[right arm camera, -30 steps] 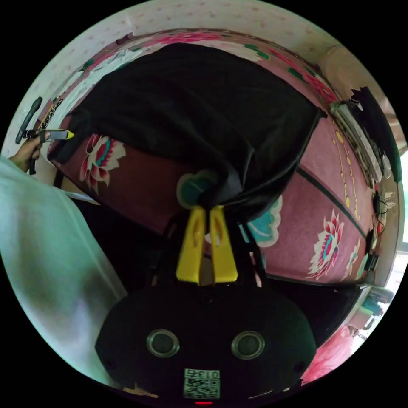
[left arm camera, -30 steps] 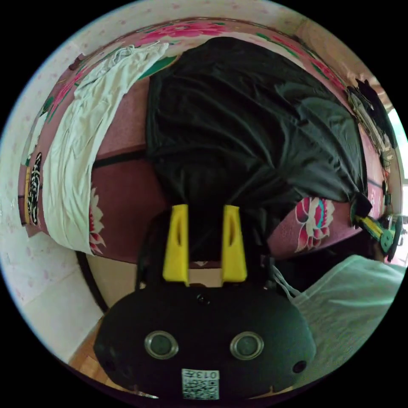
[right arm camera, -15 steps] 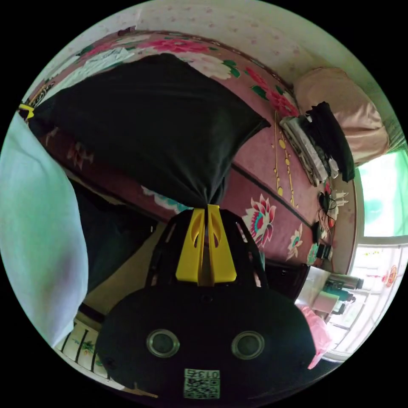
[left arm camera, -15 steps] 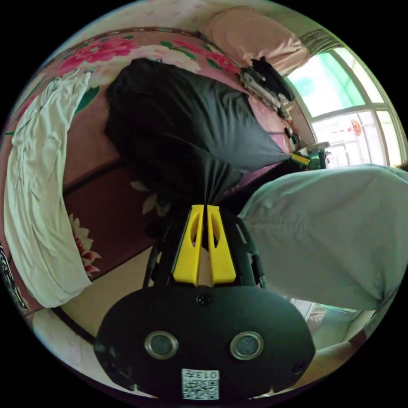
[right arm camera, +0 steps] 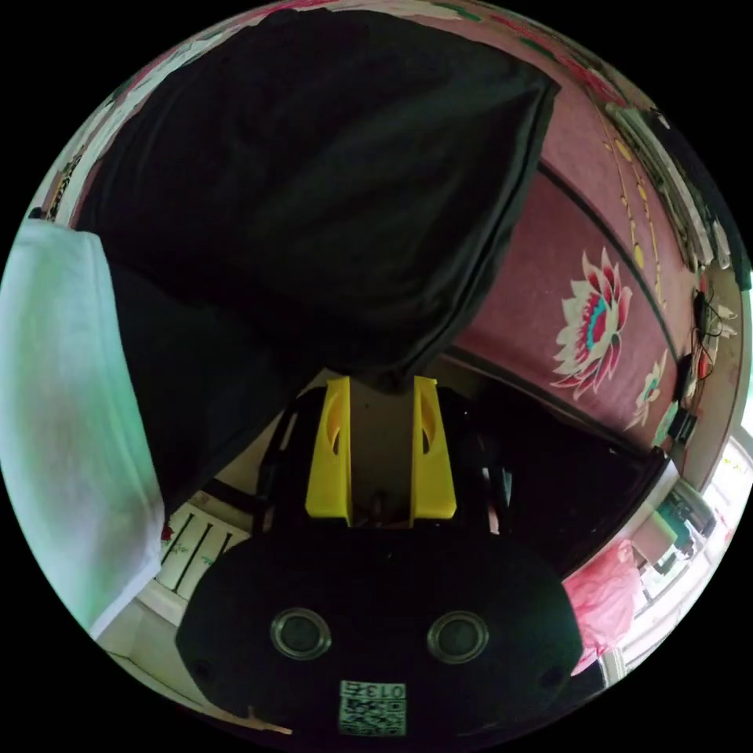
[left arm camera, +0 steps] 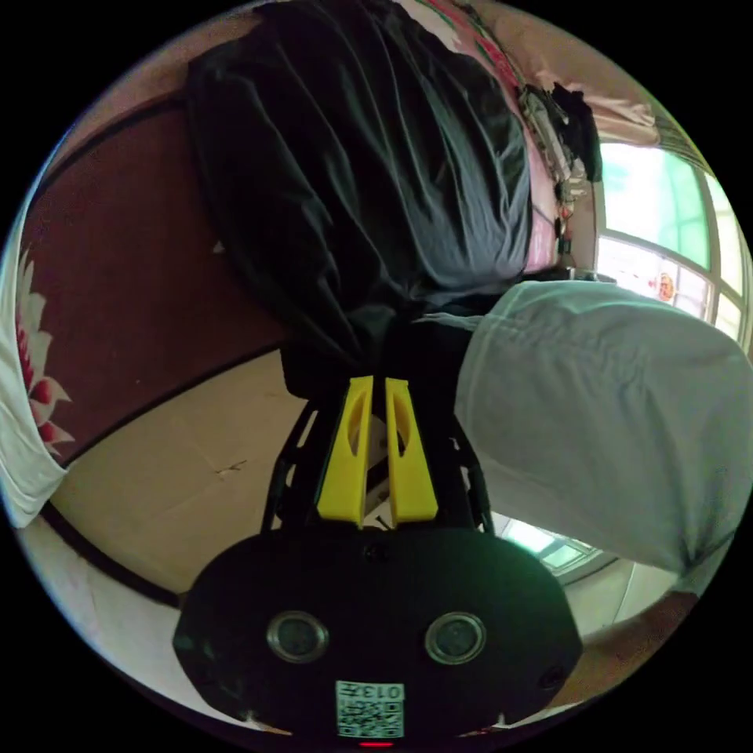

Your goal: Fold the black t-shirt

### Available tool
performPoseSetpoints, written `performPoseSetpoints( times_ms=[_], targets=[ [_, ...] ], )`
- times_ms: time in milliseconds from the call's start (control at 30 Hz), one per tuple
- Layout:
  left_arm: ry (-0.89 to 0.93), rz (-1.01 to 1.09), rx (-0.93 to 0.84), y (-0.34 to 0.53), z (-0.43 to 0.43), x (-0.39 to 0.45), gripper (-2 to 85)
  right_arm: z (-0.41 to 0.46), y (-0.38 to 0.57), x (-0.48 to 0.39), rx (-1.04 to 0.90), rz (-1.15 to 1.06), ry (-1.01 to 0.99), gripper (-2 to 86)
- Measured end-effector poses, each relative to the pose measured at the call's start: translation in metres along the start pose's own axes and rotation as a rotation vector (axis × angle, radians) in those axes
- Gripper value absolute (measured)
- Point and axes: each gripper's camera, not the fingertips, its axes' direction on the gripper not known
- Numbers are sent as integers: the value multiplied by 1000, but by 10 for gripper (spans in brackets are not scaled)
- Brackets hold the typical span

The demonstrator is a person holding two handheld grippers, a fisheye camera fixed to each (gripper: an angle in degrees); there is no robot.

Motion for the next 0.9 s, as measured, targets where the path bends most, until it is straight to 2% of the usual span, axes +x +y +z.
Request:
performPoseSetpoints(
  times_ms=[100, 233, 300, 467, 567, 667, 800, 900],
  targets=[
    [33, -50, 86, 20, -42, -15, 45, -15, 13, 21, -1, 25, 17, 102],
    [-96, -134, 515, 21, -141, -22, 72, -59, 12, 88, 186, 276, 47, 97],
    [-169, -114, 593, -14, -168, -12, 81, -81, -7, 116, 305, 354, 19, 96],
    [-342, -41, 583, -180, -200, 25, 92, -130, -130, 164, 515, 295, -12, 95],
    [-436, 15, 541, -263, -202, 40, 97, -137, -209, 180, 526, 203, 11, 98],
    [-462, 21, 517, -319, -198, 45, 103, -127, -271, 196, 460, 123, 22, 101],
    [-434, 31, 493, -351, -183, 48, 118, -115, -316, 214, 403, 70, -7, 109],
    [-495, 47, 386, -363, -154, 53, 126, -108, -338, 213, 366, 9, -24, 107]
  ],
)
